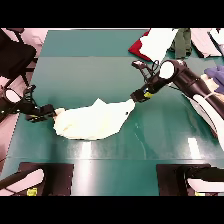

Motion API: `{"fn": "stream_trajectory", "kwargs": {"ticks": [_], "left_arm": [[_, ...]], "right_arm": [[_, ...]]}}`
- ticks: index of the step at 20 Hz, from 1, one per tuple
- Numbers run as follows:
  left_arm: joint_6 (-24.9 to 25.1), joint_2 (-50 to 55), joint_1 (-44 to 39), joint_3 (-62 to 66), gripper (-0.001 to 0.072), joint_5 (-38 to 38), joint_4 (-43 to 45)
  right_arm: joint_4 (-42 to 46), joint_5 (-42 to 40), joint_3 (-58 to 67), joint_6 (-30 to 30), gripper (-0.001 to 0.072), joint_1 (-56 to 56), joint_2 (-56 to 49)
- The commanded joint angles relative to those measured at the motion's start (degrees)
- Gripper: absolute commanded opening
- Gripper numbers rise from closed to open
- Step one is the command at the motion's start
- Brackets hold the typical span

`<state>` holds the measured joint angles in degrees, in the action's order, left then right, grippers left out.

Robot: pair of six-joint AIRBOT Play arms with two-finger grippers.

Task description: Fold the shirts.

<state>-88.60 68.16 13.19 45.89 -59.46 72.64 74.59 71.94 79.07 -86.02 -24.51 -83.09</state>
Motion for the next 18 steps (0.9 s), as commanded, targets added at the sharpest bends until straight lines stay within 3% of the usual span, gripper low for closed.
{"fn": "stream_trajectory", "kwargs": {"ticks": [1, 4, 6, 7, 11, 18], "left_arm": [[8.33, 9.16, 1.95, -0.59, 0.0674, 7.3, -22.1], [9.57, 11.98, 1.77, -0.59, 0.0665, 10.08, -25.53], [11.34, 12.02, 1.79, -0.44, 0.0094, 11.06, -27.39], [13.62, 11.85, 1.79, -0.35, 0.0022, 10.99, -30.05], [16.06, 7.34, 1.79, 5.18, 0.002, 8.63, -34.75], [15.15, -9.51, 1.79, 29.2, 0.002, 12.98, -34.12]], "right_arm": [[-0.09, -1.6, -4.31, 0.22, 0.0019, -0.04, 3.34], [-0.39, -1.03, -4.52, 0.55, 0.0019, -0.04, 3.56], [-1.57, -1.79, -4.52, 0.87, 0.0019, -0.04, 3.56], [-1.57, -1.95, -4.5, 0.87, 0.0019, -0.04, 3.56], [-1.57, -3.61, -4.52, 0.72, 0.0019, 2.03, 5.18], [-1.6, -17.97, -0.44, 0.15, 0.0018, 17.73, 20.41]]}}
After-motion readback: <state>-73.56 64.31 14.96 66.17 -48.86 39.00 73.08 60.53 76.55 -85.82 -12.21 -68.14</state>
